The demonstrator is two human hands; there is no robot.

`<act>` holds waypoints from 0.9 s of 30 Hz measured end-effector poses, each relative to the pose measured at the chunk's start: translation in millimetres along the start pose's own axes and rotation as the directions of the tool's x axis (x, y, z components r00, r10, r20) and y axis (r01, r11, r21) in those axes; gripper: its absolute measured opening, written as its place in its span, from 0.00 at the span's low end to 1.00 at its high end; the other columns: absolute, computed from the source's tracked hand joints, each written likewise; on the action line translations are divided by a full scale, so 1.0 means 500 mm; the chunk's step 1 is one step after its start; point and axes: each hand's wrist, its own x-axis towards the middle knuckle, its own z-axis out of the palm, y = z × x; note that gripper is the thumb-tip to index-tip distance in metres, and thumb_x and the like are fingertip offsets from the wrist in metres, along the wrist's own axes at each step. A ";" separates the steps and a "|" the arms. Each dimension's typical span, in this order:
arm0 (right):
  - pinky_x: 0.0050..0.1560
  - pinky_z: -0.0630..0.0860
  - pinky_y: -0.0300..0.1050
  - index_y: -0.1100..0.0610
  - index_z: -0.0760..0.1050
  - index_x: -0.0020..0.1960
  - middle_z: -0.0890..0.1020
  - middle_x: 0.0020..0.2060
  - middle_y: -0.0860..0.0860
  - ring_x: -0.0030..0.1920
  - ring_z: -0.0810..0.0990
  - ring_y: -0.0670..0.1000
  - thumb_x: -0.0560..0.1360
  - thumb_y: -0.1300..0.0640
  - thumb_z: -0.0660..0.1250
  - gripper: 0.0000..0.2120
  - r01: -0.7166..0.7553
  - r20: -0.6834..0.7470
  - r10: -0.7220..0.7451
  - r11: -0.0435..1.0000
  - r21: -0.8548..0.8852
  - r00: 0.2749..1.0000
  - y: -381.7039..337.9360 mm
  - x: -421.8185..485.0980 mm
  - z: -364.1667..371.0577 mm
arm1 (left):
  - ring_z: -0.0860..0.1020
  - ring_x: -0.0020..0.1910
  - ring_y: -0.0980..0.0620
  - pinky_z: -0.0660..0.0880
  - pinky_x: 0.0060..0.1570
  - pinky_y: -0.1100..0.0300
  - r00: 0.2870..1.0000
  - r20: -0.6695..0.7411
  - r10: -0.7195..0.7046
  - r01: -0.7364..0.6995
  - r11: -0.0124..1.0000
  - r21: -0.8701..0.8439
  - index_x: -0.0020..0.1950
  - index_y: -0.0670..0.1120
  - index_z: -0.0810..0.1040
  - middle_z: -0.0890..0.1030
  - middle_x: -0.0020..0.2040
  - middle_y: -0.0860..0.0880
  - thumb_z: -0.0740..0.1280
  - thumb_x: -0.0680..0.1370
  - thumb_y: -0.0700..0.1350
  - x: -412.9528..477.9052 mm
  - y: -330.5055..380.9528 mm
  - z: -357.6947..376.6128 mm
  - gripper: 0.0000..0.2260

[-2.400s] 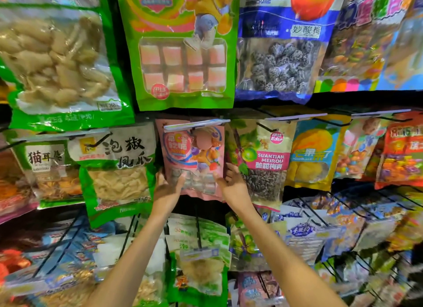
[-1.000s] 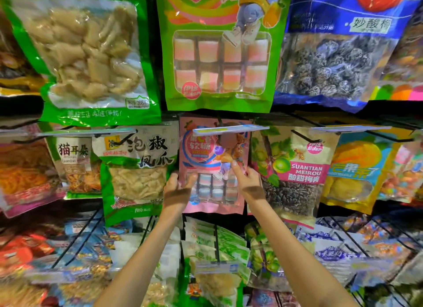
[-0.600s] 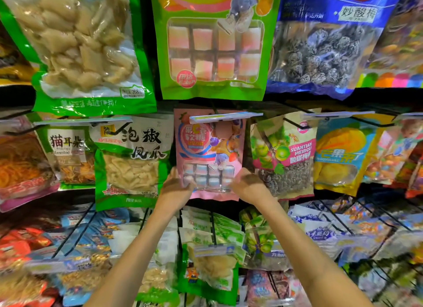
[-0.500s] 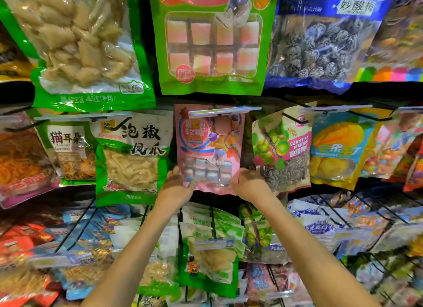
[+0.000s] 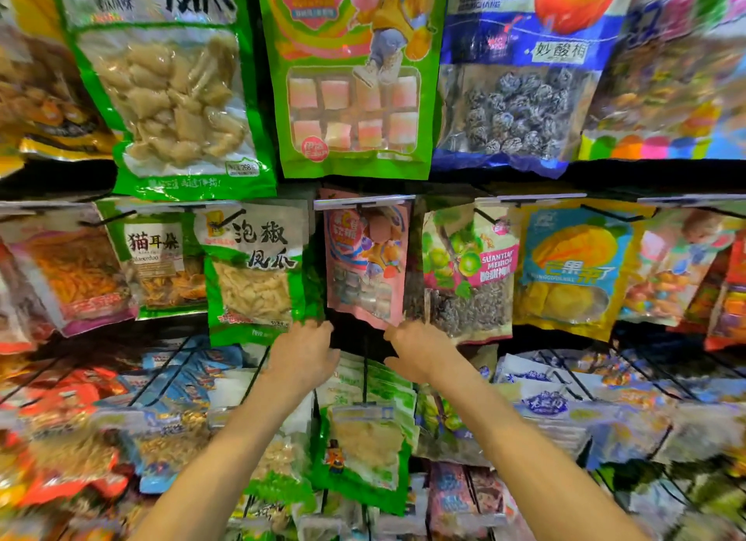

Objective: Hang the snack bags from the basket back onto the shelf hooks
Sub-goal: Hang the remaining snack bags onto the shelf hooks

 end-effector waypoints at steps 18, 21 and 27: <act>0.64 0.67 0.57 0.57 0.67 0.71 0.73 0.66 0.58 0.67 0.69 0.60 0.81 0.48 0.60 0.21 -0.091 0.084 0.098 0.992 -0.087 0.992 0.182 -0.275 -0.024 | 0.67 0.70 0.42 0.70 0.63 0.46 0.989 0.099 -0.106 0.079 0.967 0.242 0.76 0.48 0.62 0.69 0.71 0.45 0.58 0.82 0.56 -0.140 0.241 -0.055 0.24; 0.65 0.65 0.58 0.57 0.67 0.71 0.70 0.68 0.58 0.69 0.65 0.61 0.81 0.50 0.61 0.20 -0.151 0.082 0.158 0.985 -0.089 0.984 0.235 -0.316 -0.023 | 0.67 0.70 0.41 0.70 0.64 0.45 0.994 0.076 -0.083 0.065 0.975 0.212 0.75 0.49 0.64 0.70 0.70 0.45 0.59 0.81 0.56 -0.133 0.295 -0.052 0.24; 0.66 0.65 0.56 0.56 0.66 0.71 0.67 0.69 0.57 0.71 0.63 0.60 0.82 0.50 0.58 0.20 -0.257 -0.026 0.256 0.960 -0.109 0.966 0.320 -0.333 -0.020 | 0.68 0.69 0.42 0.69 0.64 0.46 0.999 -0.021 -0.030 0.034 0.983 0.181 0.74 0.49 0.65 0.72 0.69 0.46 0.59 0.81 0.57 -0.116 0.364 -0.013 0.24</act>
